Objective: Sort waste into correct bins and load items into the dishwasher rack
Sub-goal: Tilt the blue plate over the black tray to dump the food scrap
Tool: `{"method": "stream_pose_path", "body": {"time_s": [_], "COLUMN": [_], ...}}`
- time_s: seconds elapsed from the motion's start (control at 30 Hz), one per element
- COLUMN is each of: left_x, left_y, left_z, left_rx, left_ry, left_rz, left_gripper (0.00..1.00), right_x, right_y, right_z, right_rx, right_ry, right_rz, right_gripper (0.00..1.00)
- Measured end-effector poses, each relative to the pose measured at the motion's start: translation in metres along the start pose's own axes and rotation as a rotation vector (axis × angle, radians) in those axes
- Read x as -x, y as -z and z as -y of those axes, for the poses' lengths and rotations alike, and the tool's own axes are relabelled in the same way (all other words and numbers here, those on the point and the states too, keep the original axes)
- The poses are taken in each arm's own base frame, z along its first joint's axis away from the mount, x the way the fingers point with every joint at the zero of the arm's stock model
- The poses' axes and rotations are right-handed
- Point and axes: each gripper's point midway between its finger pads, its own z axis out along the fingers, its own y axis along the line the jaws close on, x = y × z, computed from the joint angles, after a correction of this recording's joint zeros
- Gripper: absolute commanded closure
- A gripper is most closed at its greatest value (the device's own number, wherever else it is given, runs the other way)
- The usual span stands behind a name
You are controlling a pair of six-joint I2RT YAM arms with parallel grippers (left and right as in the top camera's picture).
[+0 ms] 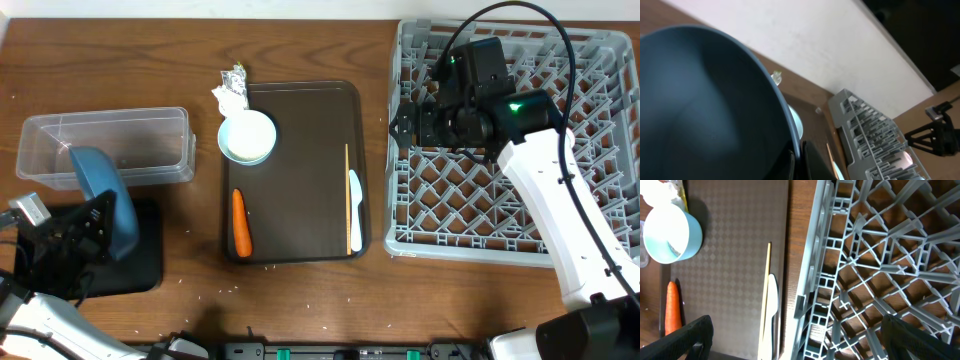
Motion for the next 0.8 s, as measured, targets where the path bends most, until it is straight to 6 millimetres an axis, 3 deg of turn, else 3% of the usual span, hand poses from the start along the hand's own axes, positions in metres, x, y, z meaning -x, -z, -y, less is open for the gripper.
{"method": "stream_pose_path", "body": {"time_s": [0.23, 0.5, 0.8], "left_x": [0.005, -0.006, 0.014], "left_y": [0.003, 0.008, 0.058], "left_z": [0.003, -0.006, -0.034], "left_rx": [-0.019, -0.001, 0.163], "left_ry": [-0.011, 0.053, 0.169], "left_rz": [0.027, 0.048, 0.221], "left_gripper": [0.93, 0.94, 0.94], "right_x": [-0.002, -0.002, -0.003], "right_y": [0.0, 0.0, 0.0], "right_z": [0.0, 0.0, 0.001], "right_rx": [-0.002, -0.002, -0.003], "right_ry": [-0.001, -0.001, -0.002], "right_rz": [-0.006, -0.008, -0.011], "right_gripper": [0.01, 0.01, 0.01]}}
